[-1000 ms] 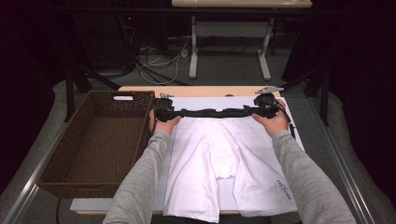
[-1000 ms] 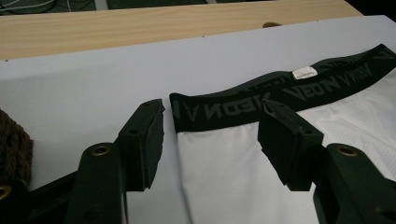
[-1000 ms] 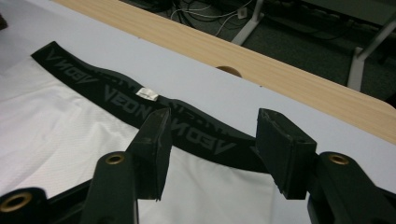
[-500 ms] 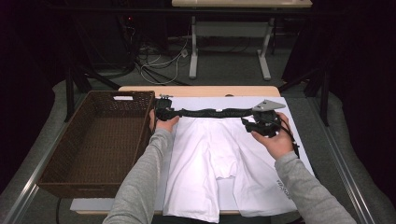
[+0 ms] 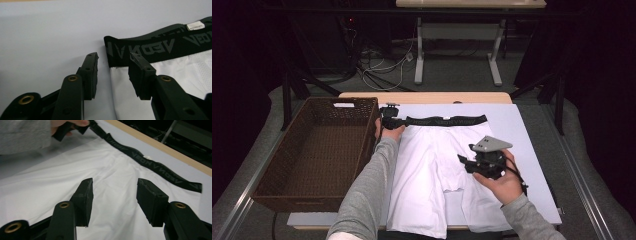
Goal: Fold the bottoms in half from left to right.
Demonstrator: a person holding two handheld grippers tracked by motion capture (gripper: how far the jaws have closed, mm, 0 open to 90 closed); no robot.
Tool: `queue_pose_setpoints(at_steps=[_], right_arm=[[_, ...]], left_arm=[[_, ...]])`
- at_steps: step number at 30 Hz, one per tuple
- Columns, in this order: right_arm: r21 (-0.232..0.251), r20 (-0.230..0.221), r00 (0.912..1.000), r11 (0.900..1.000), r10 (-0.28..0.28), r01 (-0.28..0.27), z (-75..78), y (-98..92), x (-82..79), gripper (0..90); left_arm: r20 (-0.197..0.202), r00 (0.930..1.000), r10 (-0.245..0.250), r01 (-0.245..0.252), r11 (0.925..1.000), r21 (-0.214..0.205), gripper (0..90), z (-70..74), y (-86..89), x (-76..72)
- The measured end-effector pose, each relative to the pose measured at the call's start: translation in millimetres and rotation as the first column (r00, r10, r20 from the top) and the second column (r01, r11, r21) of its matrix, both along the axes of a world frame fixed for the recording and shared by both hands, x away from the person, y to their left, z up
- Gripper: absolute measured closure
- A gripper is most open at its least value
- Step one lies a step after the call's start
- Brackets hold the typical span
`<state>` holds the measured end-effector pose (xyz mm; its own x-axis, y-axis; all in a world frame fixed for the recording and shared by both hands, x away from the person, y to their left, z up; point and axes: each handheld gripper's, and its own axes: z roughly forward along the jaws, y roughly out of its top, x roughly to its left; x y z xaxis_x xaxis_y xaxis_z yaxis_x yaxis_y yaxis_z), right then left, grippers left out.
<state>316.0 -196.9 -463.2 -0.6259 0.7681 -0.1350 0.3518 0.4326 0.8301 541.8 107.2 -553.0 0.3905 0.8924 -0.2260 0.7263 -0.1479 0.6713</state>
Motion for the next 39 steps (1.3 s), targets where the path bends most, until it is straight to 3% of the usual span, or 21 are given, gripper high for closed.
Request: queue_pose_setpoints(at_steps=[5,9,13,17,25,32,39], right_arm=[[-0.013,-0.013,0.9979,0.9979,0.064,-0.064,-14.1,17.8,-17.1,47.2],[0.014,-0.013,0.9973,0.9973,0.072,-0.071,-19.0,23.3,-24.2,47.2],[0.03,-0.014,0.9964,0.9961,0.083,-0.083,-22.1,25.5,-29.3,47.2],[0.049,-0.019,0.9962,0.9952,0.086,-0.085,-24.5,27.8,-34.5,47.2],[0.047,-0.026,0.9896,0.989,0.141,-0.14,-33.3,46.4,-45.0,47.2],[0.046,-0.045,0.9695,0.97,0.241,-0.239,-43.5,75.8,-54.4,47.1],[0.033,-0.067,0.9292,0.9316,0.364,-0.362,-58.0,110.4,-60.5,49.5]], left_arm=[[-0.017,0.9998,-0.012,0.012,0.9999,-0.009,67.6,-4.9,-5.0,1.8],[-0.024,0.9996,-0.013,0.013,0.9999,0.009,72.1,-4.1,-8.4,3.4],[-0.043,0.9986,-0.031,0.03,0.9994,-0.018,83.3,-4.8,-11.4,3.6],[-0.066,0.9966,-0.049,0.048,0.9988,-0.008,86.0,-0.5,-14.3,3.0],[-0.015,0.9996,-0.025,0.025,0.9994,-0.024,86.5,21.0,-7.7,3.1],[0.031,0.999,-0.031,0.031,0.9994,-0.014,86.6,40.5,-8.5,5.7],[0.078,0.9969,-0.012,0.013,0.9998,-0.012,86.7,58.9,-5.7,6.1]])
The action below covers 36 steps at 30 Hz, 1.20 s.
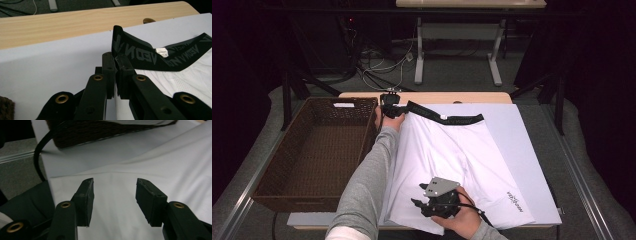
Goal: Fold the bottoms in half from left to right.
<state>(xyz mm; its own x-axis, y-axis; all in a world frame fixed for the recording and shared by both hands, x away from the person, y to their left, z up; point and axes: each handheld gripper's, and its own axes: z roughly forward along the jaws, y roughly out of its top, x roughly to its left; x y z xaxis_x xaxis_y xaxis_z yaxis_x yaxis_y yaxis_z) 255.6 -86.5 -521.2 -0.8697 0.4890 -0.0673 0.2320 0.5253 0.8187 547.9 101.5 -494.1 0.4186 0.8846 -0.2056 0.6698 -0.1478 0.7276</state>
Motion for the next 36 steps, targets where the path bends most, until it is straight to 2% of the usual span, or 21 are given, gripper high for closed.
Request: queue_pose_setpoints(at_steps=[5,6,7,9,12,13,17,21,26,30,34,36], right_arm=[[-0.006,-0.031,0.9973,0.9977,0.067,-0.067,-11.4,21.1,-2.6,52.8],[-0.009,-0.049,0.996,0.9971,0.075,-0.076,-13.7,26.4,-4.5,54.1],[-0.002,-0.046,0.995,0.9961,0.089,-0.089,-15.6,30.0,-4.8,54.6],[-0.021,-0.055,0.9903,0.9914,0.128,-0.129,-19.2,40.3,-7.2,55.2],[-0.021,-0.063,0.9827,0.9843,0.174,-0.176,-23.6,52.1,-11.0,56.0],[-0.028,-0.052,0.9807,0.9813,0.189,-0.19,-25.3,57.1,-12.9,56.2],[-0.031,-0.057,0.9728,0.9735,0.225,-0.227,-29.6,69.1,-17.1,56.5],[-0.038,-0.058,0.9704,0.9708,0.235,-0.237,-36.0,76.1,-17.7,56.9],[-0.067,-0.099,0.9699,0.971,0.223,-0.23,-46.6,79.8,-15.7,56.5],[-0.056,-0.1,0.9696,0.9717,0.223,-0.23,-47.5,79.2,-15.4,57.0],[-0.052,-0.103,0.9735,0.9762,0.204,-0.21,-47.3,78.3,-12.3,62.4],[-0.048,-0.113,0.9722,0.9761,0.205,-0.212,-47.3,78.1,-11.6,64.2]], left_arm=[[0.01,0.9999,0.008,-0.009,0.9999,0.011,86.7,2.3,5.9,-0.8],[0.007,0.9999,0.009,-0.009,0.9999,0.012,86.7,2.6,6.6,-1.1],[0.003,1.0,0.008,-0.008,0.9999,0.007,86.7,2.5,6.8,-1.5],[0.003,1.0,-0.005,0.005,1.0,0.003,86.7,1.8,7.0,-2.7],[-0.003,0.9999,-0.015,0.015,0.9999,0.002,86.7,-1.0,6.8,-5.1],[-0.004,0.9999,-0.015,0.015,0.9999,0.002,86.7,-1.6,7.6,-5.9],[-0.005,0.9999,-0.015,0.015,0.9999,-0.001,86.7,-2.8,9.8,-9.0],[-0.002,0.9996,-0.029,0.029,0.9996,-0.004,86.7,-0.3,10.3,-11.6],[0.008,0.9994,-0.033,0.033,0.9994,-0.01,86.7,1.7,7.9,-13.0],[0.012,0.9993,-0.036,0.036,0.9993,-0.005,86.7,1.8,7.4,-12.9],[0.008,0.9994,-0.035,0.035,0.9994,-0.007,86.7,1.6,7.2,-13.0],[0.008,0.9994,-0.035,0.035,0.9994,-0.006,86.7,1.7,7.3,-13.1]])
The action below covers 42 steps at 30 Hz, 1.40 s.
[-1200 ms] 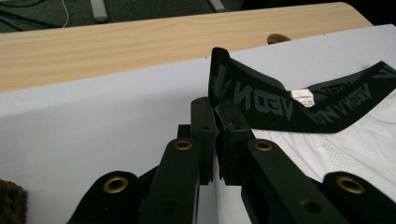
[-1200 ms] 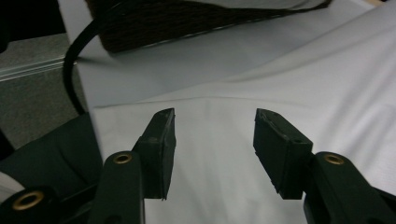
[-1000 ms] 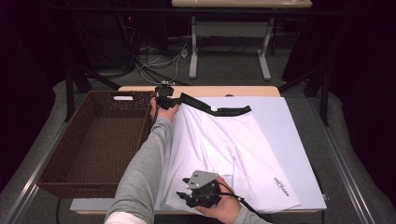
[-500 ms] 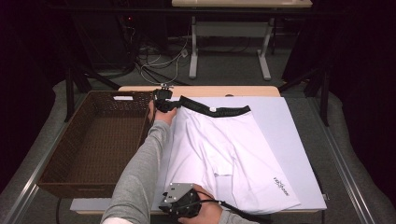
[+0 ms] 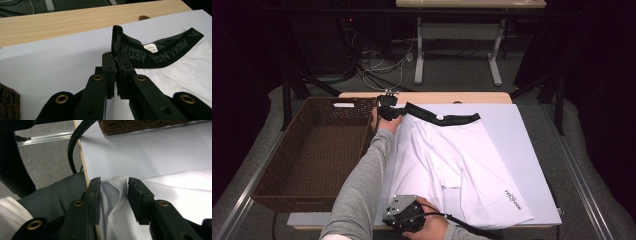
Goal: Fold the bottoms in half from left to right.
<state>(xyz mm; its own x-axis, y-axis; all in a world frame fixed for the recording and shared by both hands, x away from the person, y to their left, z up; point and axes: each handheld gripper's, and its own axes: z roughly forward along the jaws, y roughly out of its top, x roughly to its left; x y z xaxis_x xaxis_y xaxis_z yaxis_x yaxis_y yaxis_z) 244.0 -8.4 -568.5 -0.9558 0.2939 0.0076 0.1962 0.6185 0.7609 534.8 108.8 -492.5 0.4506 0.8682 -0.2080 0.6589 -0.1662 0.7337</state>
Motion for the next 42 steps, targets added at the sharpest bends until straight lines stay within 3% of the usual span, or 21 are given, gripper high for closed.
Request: queue_pose_setpoints(at_steps=[4,6,7,11,14,16,18,20,23,24,32,42], right_arm=[[0.017,0.006,0.9998,0.9997,-0.017,0.016,-1.5,-0.1,-0.3,67.9],[0.005,0.006,0.9999,0.9999,-0.012,0.012,-0.5,-1.3,3.1,75.5],[0.025,0.005,0.9995,0.9992,-0.033,0.033,-1.7,-1.2,4.0,79.5],[0.03,-0.04,0.9976,0.9978,-0.057,0.058,-1.1,-2.9,8.8,89.0],[0.032,-0.048,0.9966,0.9971,-0.068,0.069,-0.4,-2.7,8.6,89.5],[0.045,-0.086,0.9949,0.9974,-0.053,0.057,0.6,-3.5,7.7,89.7],[0.078,-0.107,0.9931,0.9953,-0.05,0.058,2.2,-4.9,4.5,89.8],[0.12,-0.097,0.9947,0.9917,-0.035,0.046,5.1,-6.0,3.6,89.8],[0.155,-0.137,0.9905,0.9872,-0.015,0.037,15.8,-9.7,1.5,89.8],[0.183,-0.138,0.9904,0.983,0.009,0.016,19.6,-10.3,1.8,89.8],[0.246,-0.113,0.9928,0.9692,0.039,-0.01,40.1,-12.6,-1.1,89.8],[0.292,-0.1,0.9925,0.9557,0.069,-0.037,56.6,-8.2,-1.6,89.8]], left_arm=[[-0.001,1.0,-0.003,0.003,1.0,0.006,86.7,-0.3,0.3,0.3],[-0.002,1.0,-0.002,0.002,1.0,0.008,86.7,-0.7,0.4,0.6],[-0.004,1.0,0.0,0.0,1.0,0.005,86.7,-0.9,0.0,0.6],[-0.003,1.0,-0.001,0.001,1.0,0.008,86.7,-0.5,0.3,1.0],[-0.001,1.0,0.002,-0.002,1.0,0.005,86.6,0.0,0.4,1.7],[-0.003,1.0,0.002,-0.002,1.0,-0.005,86.7,0.2,0.0,2.4],[-0.004,1.0,-0.003,0.003,1.0,-0.002,86.7,0.8,0.5,4.0],[-0.005,1.0,-0.001,0.001,1.0,0.003,86.7,2.4,-0.3,5.7],[-0.001,1.0,-0.003,0.003,1.0,0.009,86.7,6.5,-3.0,7.7],[-0.001,1.0,-0.003,0.003,0.9999,0.013,86.7,8.3,-4.1,8.2],[0.01,0.9998,-0.017,0.017,0.9987,0.047,86.7,25.6,-9.6,11.6],[0.015,0.9999,0.0,-0.001,0.9984,0.056,86.7,42.3,-5.9,13.5]])
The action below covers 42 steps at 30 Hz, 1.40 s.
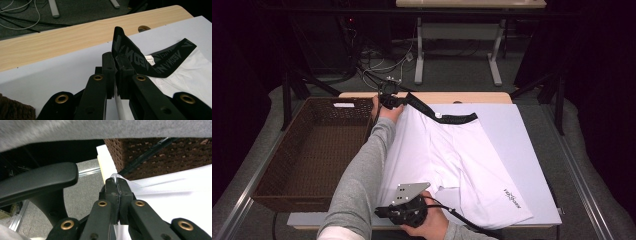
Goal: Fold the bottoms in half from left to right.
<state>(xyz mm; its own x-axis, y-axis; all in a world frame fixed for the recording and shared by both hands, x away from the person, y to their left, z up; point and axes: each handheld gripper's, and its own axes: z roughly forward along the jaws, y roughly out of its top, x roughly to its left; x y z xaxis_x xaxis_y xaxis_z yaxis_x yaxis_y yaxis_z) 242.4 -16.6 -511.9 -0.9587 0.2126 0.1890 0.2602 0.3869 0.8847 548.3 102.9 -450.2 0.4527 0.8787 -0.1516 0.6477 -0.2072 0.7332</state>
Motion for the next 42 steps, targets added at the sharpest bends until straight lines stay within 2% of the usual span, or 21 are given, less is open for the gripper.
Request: queue_pose_setpoints(at_steps=[15,21,25,29,34,42], right_arm=[[0.028,0.017,0.9997,0.9994,0.018,-0.018,14.9,4.2,-2.0,89.8],[0.047,0.035,0.9991,0.9986,0.022,-0.024,19.6,4.3,-2.0,89.8],[0.061,0.041,0.999,0.998,0.016,-0.018,23.1,-1.9,-1.9,89.8],[0.071,0.046,0.9989,0.9975,0.004,-0.007,23.8,-14.6,-3.2,89.8],[0.084,0.056,0.998,0.9962,-0.028,0.023,24.7,-40.1,-5.7,89.8],[0.141,0.076,0.9909,0.9851,-0.111,0.099,35.5,-87.0,-11.7,89.8]], left_arm=[[0.032,0.997,0.07,-0.07,0.9975,-0.007,86.8,25.7,23.5,-2.9],[0.066,0.9896,0.128,-0.128,0.9917,0.005,86.8,35.6,32.2,-5.3],[0.063,0.9877,0.143,-0.143,0.9897,0.001,86.7,38.3,34.0,-5.8],[0.054,0.9899,0.131,-0.131,0.9913,-0.002,86.7,36.7,29.7,-5.4],[0.046,0.9918,0.119,-0.119,0.9929,-0.009,86.7,31.8,19.8,-2.8],[0.036,0.9937,0.106,-0.105,0.9941,-0.025,86.6,24.9,3.8,0.6]])
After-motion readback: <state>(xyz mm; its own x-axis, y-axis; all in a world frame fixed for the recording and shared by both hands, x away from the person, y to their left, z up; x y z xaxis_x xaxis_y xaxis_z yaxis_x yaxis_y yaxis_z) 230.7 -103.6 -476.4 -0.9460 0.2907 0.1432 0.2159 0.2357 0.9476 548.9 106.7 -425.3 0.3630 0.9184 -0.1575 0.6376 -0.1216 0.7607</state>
